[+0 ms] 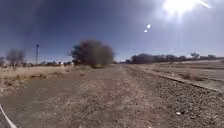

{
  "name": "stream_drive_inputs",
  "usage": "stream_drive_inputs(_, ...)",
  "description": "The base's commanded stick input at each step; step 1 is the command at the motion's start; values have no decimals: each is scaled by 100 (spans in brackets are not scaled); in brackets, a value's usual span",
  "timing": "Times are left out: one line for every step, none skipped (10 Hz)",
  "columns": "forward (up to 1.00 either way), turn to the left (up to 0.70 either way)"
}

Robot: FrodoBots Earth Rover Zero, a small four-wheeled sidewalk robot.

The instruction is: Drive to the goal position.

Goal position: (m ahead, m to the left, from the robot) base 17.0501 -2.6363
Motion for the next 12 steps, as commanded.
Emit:
stream_drive_inputs(70,25)
stream_drive_inputs(70,11)
stream_drive_inputs(70,0)
stream_drive_inputs(70,0)
stream_drive_inputs(70,0)
stream_drive_inputs(70,0)
stream_drive_inputs(70,0)
stream_drive_inputs(70,0)
stream_drive_inputs(70,0)
stream_drive_inputs(70,0)
stream_drive_inputs(70,0)
stream_drive_inputs(70,0)
